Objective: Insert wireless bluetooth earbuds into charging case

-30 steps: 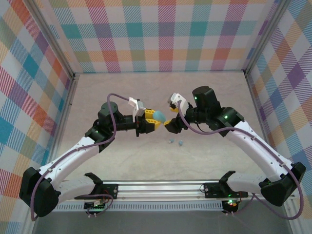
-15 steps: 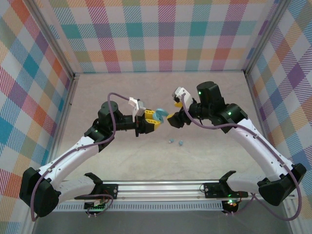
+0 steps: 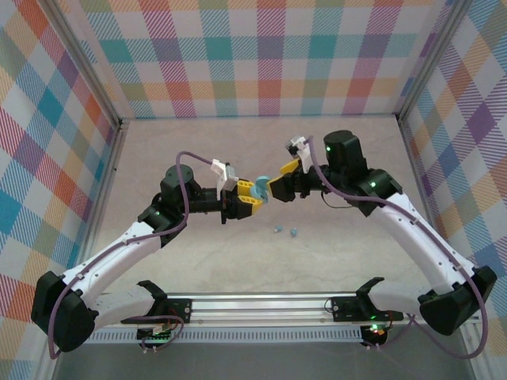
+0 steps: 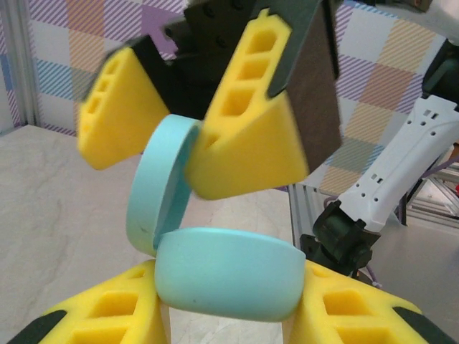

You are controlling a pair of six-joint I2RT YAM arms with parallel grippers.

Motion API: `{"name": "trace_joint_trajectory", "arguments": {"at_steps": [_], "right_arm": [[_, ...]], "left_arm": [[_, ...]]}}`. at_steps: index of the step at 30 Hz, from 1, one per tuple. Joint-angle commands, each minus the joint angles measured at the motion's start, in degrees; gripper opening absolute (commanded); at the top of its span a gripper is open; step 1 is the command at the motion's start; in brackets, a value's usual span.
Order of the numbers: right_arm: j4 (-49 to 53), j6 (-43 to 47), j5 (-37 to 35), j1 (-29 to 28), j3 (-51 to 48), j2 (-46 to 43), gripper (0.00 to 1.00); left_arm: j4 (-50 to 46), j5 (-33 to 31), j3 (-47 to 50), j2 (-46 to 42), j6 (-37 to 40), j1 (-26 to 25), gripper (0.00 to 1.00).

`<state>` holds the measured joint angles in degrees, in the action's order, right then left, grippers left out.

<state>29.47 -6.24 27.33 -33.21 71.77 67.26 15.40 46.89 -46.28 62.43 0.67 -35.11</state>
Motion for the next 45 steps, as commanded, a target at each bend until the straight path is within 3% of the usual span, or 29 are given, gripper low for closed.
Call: {"name": "trace_joint_trajectory", "arguments": {"at_steps": [1,6,13,18,21,29,35,45], "right_arm": [[-8.32,-15.0,6.97,0.52,-4.09,-3.69,0.75],[-18.64,-21.89,10.52,0.52,-11.13,-6.84,0.72],[-23.55,-18.59,7.84,0.93,-12.8,-6.58,0.63],[-27.98,-15.96,10.76,1.13,-12.48,-6.24,0.54],[-25.22,-12.57,13.46,1.13,-11.08,-5.33,0.47],[-21.13,-5.56,16.11,1.13,-11.38,-4.94,0.45],[-17.81,0.08,14.64,1.13,-9.6,-4.36,0.21],[3.7,17.34,13.58,1.13,3.63,-0.53,0.08]], "left_arm": [[4.29,-2.04,0.29,-0.82,0.14,-0.39,0.0],[10.71,-1.7,0.74,0.37,-3.49,-0.39,0.0],[11.08,3.69,-0.77,2.08,-6.46,-0.39,0.0],[9.87,4.8,-0.74,1.56,-6.77,-0.39,0.0],[9.5,4.88,-0.91,1.29,-6.73,-0.39,0.0],[8.75,4.74,-1.95,0.68,-6.42,-0.39,0.0],[9.21,3.93,-1.72,0.27,-6.91,-0.39,0.0],[5.63,1.27,-0.46,-1.33,-4.05,-0.39,0.05]]}}
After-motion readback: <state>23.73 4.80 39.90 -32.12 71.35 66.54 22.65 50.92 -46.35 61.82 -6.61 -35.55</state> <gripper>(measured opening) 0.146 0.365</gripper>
